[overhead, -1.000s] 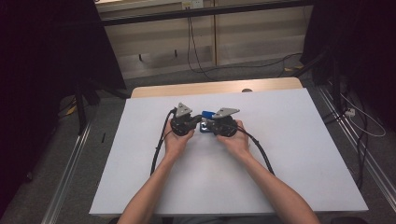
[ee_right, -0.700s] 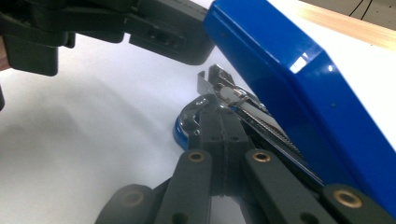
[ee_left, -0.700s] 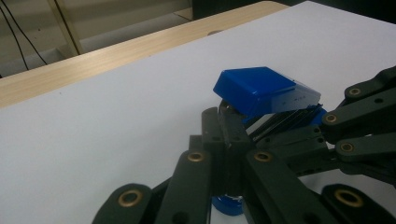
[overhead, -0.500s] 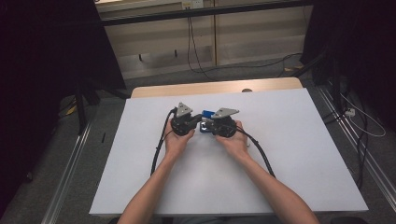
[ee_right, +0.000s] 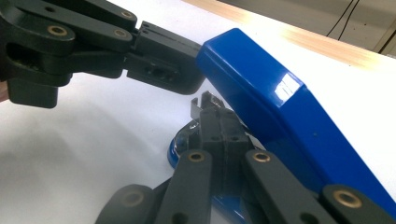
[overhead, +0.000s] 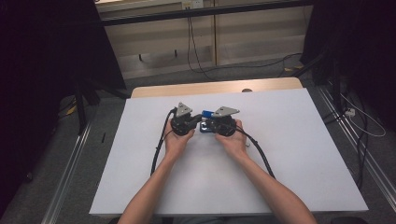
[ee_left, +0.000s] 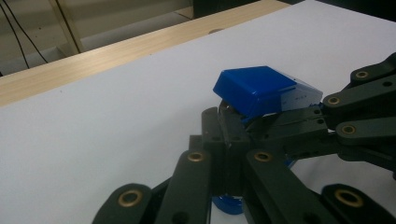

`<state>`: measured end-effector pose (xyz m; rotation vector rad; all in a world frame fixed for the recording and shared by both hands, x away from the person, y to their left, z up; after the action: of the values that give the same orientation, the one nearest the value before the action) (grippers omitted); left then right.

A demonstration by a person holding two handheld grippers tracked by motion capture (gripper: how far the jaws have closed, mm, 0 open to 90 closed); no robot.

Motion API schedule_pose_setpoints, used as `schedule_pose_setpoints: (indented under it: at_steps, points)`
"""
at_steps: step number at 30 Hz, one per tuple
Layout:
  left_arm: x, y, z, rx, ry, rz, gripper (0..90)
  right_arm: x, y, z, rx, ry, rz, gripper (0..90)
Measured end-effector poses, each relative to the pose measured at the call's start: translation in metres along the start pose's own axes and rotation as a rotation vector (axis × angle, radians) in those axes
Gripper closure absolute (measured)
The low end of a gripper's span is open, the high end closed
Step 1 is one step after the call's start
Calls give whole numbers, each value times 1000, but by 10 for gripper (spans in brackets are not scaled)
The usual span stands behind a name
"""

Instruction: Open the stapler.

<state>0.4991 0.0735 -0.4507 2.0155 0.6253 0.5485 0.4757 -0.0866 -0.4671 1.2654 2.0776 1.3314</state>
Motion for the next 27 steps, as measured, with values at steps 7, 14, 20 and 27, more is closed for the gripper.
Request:
schedule_pose_setpoints:
  at_steps: [7, 14, 20, 27]
  points:
    - [1, -1, 1, 0, -5, -7, 900, 1, 0, -1, -4, -12, -15, 900]
    - [-1, -1, 2, -10, -9, -21, 900, 0, 1, -1, -13, -16, -10, 900]
    - [-3, -1, 6, -12, -8, -8, 900, -1, 3, -2, -15, -17, -6, 900]
    - [-6, -3, 11, -6, 0, -6, 900, -2, 3, -3, -18, -16, -3, 900]
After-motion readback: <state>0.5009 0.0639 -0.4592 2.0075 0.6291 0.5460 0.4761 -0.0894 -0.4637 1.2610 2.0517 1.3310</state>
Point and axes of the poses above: each handheld gripper's, and its own axes: z roughly forward along the jaws, y roughly out of its top, x roughly to its left, the point moved 2 cm from there along z, roughly forward along the jaws, and after that the axes turned 10 degrees about z, right-handed, at the moved point
